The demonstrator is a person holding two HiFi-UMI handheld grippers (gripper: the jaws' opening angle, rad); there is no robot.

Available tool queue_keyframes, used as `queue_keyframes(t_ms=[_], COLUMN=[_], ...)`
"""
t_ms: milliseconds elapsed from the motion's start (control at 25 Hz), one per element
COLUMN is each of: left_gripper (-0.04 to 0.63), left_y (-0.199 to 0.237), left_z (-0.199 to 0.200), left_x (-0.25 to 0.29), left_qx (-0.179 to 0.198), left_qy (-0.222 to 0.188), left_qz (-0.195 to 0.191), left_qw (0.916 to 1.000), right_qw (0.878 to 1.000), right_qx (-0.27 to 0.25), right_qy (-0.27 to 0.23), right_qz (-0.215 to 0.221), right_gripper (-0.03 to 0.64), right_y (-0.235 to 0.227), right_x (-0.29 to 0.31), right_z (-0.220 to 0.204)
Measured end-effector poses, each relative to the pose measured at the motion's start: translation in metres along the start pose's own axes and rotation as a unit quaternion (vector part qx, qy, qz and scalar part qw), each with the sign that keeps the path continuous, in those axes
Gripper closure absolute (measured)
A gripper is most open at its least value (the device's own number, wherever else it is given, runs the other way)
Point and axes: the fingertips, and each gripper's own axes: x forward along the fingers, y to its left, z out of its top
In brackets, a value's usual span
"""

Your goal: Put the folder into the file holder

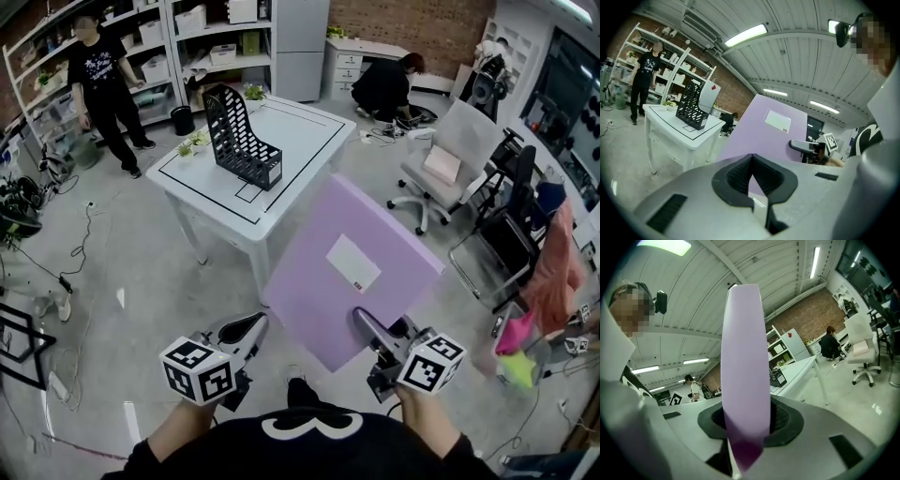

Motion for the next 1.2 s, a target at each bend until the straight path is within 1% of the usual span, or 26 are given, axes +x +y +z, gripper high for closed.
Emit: queue_keyframes(t_ms=[200, 400, 640, 840, 1200], left_gripper=[0.589, 0.589, 0.589, 0.589, 0.589], left_y=[0.036, 0.075, 0.109, 0.126, 0.152], left_z=[0.040, 0.074, 0.104, 0.129, 0.155], left_x=[0.047, 0.093, 0.135, 0.147, 0.147], left_qx=[0.001, 0.003, 0.010, 0.023, 0.033], left_qy=[0.002, 0.004, -0.006, -0.027, -0.051], left_qz=[0.017, 0.030, 0.036, 0.044, 0.057], left_qw=[0.9999, 0.9995, 0.9993, 0.9984, 0.9965], right_qw=[1.000, 1.000, 0.999, 0.999, 0.994], right_qx=[0.002, -0.003, -0.018, -0.036, -0.091], right_qy=[0.008, 0.012, 0.010, 0.001, -0.012], right_qz=[0.013, 0.016, 0.030, 0.040, 0.059], right_gripper=[0.469, 0.469, 0.469, 0.469, 0.469], right_y=[-0.043, -0.086, -0.118, -0.128, -0.119], right_x=[0.051, 0.096, 0.138, 0.165, 0.214], right_z=[0.032, 0.060, 0.089, 0.114, 0.149])
